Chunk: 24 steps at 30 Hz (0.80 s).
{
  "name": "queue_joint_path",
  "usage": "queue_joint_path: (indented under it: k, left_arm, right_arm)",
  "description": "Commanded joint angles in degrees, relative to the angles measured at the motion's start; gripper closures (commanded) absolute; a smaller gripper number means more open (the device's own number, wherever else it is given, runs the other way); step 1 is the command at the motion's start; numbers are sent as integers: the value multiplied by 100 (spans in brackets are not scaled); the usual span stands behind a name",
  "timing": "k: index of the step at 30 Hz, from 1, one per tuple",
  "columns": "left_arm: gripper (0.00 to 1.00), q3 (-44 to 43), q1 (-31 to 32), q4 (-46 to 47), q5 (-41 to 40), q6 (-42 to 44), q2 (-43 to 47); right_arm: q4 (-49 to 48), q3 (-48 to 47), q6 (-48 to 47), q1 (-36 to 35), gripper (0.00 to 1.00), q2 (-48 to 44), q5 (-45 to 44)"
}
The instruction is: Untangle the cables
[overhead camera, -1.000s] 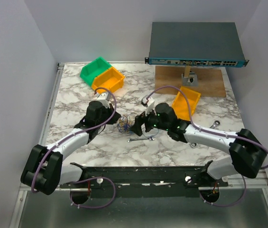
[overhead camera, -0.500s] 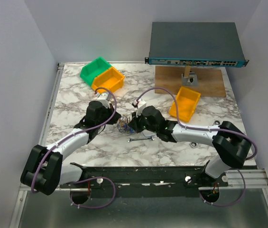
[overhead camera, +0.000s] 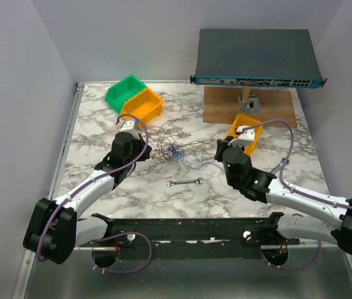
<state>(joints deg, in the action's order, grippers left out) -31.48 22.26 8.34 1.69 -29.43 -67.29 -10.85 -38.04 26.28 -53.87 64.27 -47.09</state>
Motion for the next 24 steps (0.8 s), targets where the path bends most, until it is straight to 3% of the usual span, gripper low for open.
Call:
queue_joint_path:
  k: [1, 6, 11, 14, 17, 18, 20, 22, 24]
  left_arm:
    - [100, -59, -76, -621, -1481, -437, 215]
    - [100, -115, -196, -1224, -2319, -853, 416]
    - [100, 130, -196, -922, -2222, -782, 716]
    - [100, 201, -196, -294, -1141, -236, 664]
    - [99, 245, -187, 215, -33, 6, 524]
    - [95, 256, -187, 282, 125, 22, 500]
    - [84, 259, -178, 302, 173, 63, 503]
    - [63, 257, -176, 206, 62, 109, 562]
    - [44, 208, -127, -74, -420, 114, 610]
  right_arm:
    - [979, 237, 550, 300, 99, -902, -2421]
    - [1481, 339, 473, 734, 99, -1936, -2738]
    - [1669, 327, 460, 799, 99, -2368, -2655]
    - [1388, 374, 151, 799, 99, -2340, -1398]
    - [629, 505, -523, 798, 98, -2054, 513]
    - [515, 497, -625, 799, 92, -1898, 1064]
    - [369, 416, -692, 799, 69, -1560, 1770]
    - [309, 298, -753, 798, 47, -1209, 2274]
    - [281, 160, -803, 799, 34, -873, 2671]
